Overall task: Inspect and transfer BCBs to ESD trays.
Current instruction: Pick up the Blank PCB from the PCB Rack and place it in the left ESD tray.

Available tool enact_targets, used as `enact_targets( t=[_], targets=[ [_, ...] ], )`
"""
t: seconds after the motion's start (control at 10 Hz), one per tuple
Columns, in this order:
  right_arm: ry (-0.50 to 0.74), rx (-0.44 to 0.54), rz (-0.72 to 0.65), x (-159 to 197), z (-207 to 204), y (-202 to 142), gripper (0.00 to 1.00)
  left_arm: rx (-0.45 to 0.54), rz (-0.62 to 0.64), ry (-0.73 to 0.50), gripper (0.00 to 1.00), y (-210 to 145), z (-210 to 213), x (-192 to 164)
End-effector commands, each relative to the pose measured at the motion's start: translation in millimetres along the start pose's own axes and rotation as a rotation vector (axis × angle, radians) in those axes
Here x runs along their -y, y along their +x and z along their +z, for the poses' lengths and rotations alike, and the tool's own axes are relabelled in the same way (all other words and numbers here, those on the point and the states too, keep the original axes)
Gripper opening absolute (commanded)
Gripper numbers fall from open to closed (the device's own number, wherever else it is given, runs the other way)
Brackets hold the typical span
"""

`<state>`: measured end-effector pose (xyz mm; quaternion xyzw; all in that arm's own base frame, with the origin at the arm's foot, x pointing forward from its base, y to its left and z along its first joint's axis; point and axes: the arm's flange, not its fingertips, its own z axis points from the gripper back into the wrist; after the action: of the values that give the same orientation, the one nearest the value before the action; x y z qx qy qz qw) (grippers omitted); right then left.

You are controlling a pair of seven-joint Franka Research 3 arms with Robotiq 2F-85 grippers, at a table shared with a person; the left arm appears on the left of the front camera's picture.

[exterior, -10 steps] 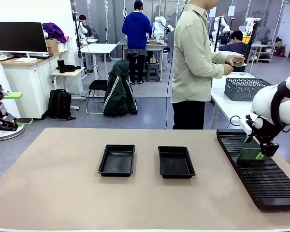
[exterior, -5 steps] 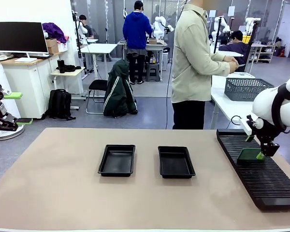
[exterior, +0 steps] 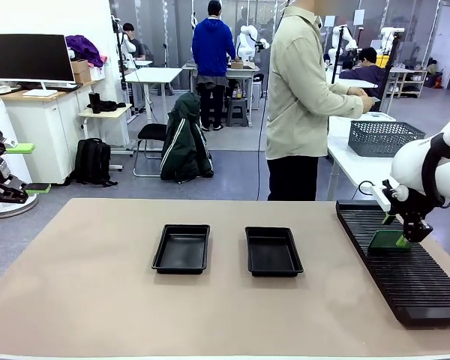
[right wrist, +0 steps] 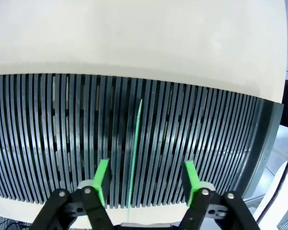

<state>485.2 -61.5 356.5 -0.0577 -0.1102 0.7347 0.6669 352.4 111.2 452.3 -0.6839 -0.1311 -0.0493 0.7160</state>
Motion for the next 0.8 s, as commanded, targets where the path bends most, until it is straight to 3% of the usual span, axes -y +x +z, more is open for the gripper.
enact_targets(
  t=[0.0, 0.2, 0.3, 0.4, 0.6, 0.7],
  targets=[
    [0.007, -0.029, -0.006, -4.5, 2.4, 1.9, 0.0, 0.004, 0.0, -0.003, 1.0, -0.4, 0.5, 0.3],
    [0.006, -0.031, -0.009, -3.3, 2.3, 1.1, 0.0, 0.004, 0.0, -0.003, 1.0, -0.4, 0.5, 0.3],
    [0.007, -0.031, -0.01, -2.9, 2.4, 1.7, 0.06, 0.004, 0.0, -0.003, 1.0, -0.4, 0.5, 0.3],
    [0.001, -0.031, -0.017, -2.3, 2.3, 1.1, 0.0, 0.004, 0.0, -0.003, 1.0, -0.4, 0.5, 0.3],
    [-0.002, -0.028, -0.029, -1.7, 1.9, 0.8, 0.0, 0.004, 0.0, -0.003, 1.0, -0.4, 0.5, 0.3],
    [-0.002, -0.026, -0.033, -1.3, 1.1, 0.0, 0.08, 0.004, 0.0, -0.003, 1.0, -0.4, 0.5, 0.3]
  ],
)
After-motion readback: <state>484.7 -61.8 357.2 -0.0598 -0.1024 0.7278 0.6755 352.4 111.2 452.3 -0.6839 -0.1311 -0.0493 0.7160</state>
